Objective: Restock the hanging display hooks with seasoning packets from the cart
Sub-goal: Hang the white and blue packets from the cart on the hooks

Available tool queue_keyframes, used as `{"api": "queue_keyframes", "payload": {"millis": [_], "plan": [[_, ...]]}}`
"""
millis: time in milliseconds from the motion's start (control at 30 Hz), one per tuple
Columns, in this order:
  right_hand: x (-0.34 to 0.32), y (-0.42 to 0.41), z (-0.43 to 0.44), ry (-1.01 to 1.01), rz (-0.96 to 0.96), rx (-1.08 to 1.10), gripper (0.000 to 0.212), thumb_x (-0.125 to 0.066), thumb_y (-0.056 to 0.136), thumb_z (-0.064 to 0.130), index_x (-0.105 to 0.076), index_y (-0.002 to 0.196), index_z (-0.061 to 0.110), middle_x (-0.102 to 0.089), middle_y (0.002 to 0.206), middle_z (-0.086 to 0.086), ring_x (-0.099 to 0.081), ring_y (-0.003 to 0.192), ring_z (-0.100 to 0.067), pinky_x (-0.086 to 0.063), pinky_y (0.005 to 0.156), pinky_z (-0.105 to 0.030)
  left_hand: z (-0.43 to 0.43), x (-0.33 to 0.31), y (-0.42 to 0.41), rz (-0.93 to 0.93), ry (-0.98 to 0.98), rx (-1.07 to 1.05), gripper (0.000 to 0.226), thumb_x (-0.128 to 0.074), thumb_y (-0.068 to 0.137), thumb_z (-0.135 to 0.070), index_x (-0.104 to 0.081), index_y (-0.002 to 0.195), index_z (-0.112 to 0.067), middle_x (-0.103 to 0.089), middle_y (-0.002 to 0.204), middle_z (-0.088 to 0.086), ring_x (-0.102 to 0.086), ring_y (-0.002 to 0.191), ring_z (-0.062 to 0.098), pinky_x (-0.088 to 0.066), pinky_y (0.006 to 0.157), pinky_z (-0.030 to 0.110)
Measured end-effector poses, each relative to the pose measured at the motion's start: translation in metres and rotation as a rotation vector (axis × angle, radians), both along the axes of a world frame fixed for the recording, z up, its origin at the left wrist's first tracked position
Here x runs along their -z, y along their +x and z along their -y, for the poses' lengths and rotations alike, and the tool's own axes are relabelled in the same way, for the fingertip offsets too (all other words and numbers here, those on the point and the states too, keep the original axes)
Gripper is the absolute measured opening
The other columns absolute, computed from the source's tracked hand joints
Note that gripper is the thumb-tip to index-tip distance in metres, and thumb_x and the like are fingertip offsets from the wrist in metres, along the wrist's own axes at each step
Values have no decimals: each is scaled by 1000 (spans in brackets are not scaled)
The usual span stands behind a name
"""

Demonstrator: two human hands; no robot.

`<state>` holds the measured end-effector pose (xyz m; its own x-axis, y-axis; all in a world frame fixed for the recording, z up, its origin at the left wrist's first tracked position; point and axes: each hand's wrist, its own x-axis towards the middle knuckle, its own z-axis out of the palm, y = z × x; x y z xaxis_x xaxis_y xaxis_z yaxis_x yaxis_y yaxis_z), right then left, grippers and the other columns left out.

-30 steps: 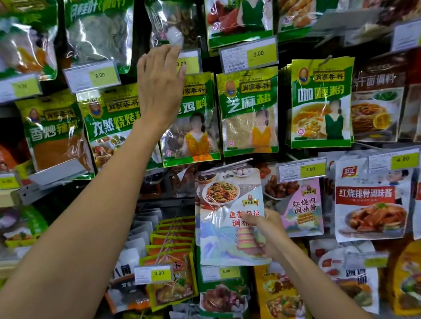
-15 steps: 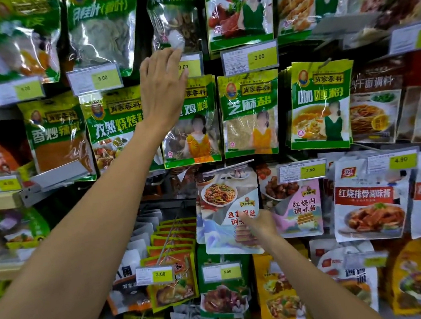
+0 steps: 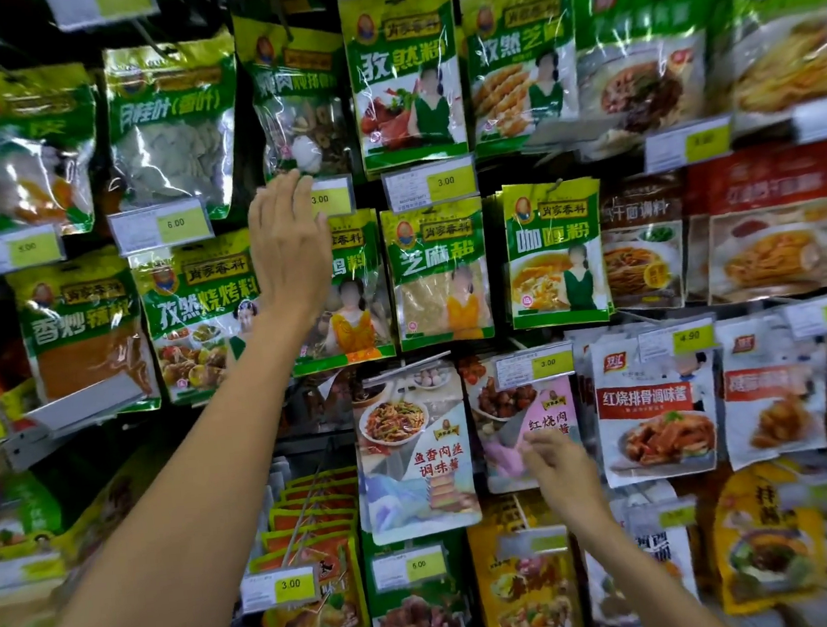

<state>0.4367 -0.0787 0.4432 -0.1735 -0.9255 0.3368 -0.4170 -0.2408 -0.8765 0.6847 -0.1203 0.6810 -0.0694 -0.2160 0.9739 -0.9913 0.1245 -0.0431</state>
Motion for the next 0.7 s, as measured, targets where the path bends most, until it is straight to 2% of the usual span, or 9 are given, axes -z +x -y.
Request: {"api": "queue_keyframes", "payload": {"millis": [67,100,167,267,367,467,533,600,700], "plan": [[-10,-21,-15,-61,31,-6,18,-55,97,17,-64,109,8,-66,97,0,-62,85,-8,-44,64,-6,-11,9,-18,-51,-27,47,40,-37,98,-15,-46,133,2,-50,135,20,-43,129,31,-26,112,39],[-13,-33,-24,-80,50,-23,17,-54,97,19,-65,107,10,-69,97,0,-64,83,-9,-48,67,-9,-16,17,-31,-61,-48,88,37,-38,97,-13,-50,127,3,-54,129,21,-48,123,33,-30,108,40],[-15,-60,-45,-90,82,-65,21,-51,99,25,-66,106,13,-72,97,-1,-67,81,-16,-56,73,-27,-29,38,-65,-78,-66,194,31,-40,96,-11,-57,118,4,-61,117,22,-55,111,35,-36,98,41],[0,-114,-80,-80,95,-17,24,-47,100,30,-67,100,16,-71,94,-1,-67,84,-16,-55,78,-34,-52,88,-135,-166,34,420,27,-41,97,-13,-61,107,3,-64,102,20,-58,97,35,-42,84,40],[30,-178,-122,-18,161,108,24,-48,100,25,-68,91,15,-71,87,-5,-68,85,-23,-54,77,-39,-80,151,-220,-301,310,694,34,-38,97,-23,-64,102,-2,-64,91,18,-58,84,31,-41,75,38],[76,-241,-173,28,164,311,26,-51,98,17,-69,82,8,-71,76,-15,-65,70,-19,-51,68,-32,-109,223,-304,-362,579,883,35,-40,98,-25,-65,92,-1,-64,78,22,-54,66,26,-36,64,37],[112,-278,-211,115,177,418,27,-52,98,16,-70,82,3,-70,78,-19,-62,68,-18,-50,66,-38,-132,272,-357,-364,807,997,33,-41,101,-26,-66,94,-5,-66,80,22,-58,66,28,-42,64,43],[149,-311,-249,213,171,523,27,-51,98,16,-70,82,5,-70,77,-11,-61,69,-15,-47,68,-35,-153,317,-404,-340,1029,1075,31,-41,101,-27,-66,96,-9,-66,81,22,-61,68,34,-46,63,47],[201,-354,-301,342,192,706,34,-52,98,19,-66,68,11,-66,68,-2,-59,65,-5,-39,61,-25,-174,374,-464,-246,1222,1134,26,-45,100,-20,-68,97,-9,-71,83,15,-65,76,31,-47,67,32]]}}
